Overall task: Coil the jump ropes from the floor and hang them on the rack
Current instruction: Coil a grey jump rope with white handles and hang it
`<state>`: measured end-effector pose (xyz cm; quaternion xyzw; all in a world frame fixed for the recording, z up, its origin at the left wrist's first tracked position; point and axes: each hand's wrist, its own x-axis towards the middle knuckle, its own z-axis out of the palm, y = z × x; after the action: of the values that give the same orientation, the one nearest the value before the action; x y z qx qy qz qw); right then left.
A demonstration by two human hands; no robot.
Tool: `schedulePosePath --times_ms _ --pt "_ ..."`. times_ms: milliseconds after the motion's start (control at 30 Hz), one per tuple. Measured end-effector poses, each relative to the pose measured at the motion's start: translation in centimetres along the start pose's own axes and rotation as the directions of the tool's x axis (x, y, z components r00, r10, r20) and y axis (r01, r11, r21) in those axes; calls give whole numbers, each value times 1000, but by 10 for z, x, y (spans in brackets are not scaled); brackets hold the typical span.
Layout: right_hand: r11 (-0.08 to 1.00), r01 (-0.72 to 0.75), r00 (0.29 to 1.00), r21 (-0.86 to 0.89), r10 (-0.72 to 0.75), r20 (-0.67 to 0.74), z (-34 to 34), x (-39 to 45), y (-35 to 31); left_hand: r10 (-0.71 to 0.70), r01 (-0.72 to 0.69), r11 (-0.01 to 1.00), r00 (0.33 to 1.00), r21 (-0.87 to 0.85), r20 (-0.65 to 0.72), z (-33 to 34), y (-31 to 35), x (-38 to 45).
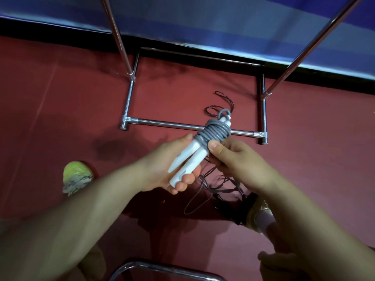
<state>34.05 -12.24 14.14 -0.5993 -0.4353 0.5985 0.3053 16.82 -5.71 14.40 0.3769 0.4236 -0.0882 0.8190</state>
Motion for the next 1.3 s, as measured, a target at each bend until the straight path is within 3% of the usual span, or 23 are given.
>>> schedulePosePath --times_ms 133,367,467,667,800,933,1133,1200,1300 --pt "992 -51 998 -113 47 -34 -2 0 0 96 -76 990 979 116 -183 5 -6 5" --pt "912 -266 953 -312 201 -225 0 -3 -1 83 -46 988 962 144 -260 2 2 10" --pt "931 -280 951 -235 235 -202 0 -2 -2 65 -12 986 946 166 -318 2 4 12" --pt "912 -381 919 149 391 -46 5 -1 -2 237 -85 932 881 354 -411 -8 -6 14" --pt "925 -358 930 131 366 -42 6 -3 -1 321 -109 877 859 468 -400 -12 -10 15" --pt "948 -318 946 30 319 -63 10 -4 2 311 -118 869 886 480 -344 -13 -12 14" --pt "964 -237 967 119 246 -67 15 -4 6 312 -90 830 893 550 -325 -12 -9 9" --pt "967 -206 974 149 217 -64 14 -3 6 313 -140 852 908 504 -278 -8 -7 7" --pt "959 -164 983 229 179 -44 12 -2 5 156 -154 988 974 28 -166 -2 0 1"
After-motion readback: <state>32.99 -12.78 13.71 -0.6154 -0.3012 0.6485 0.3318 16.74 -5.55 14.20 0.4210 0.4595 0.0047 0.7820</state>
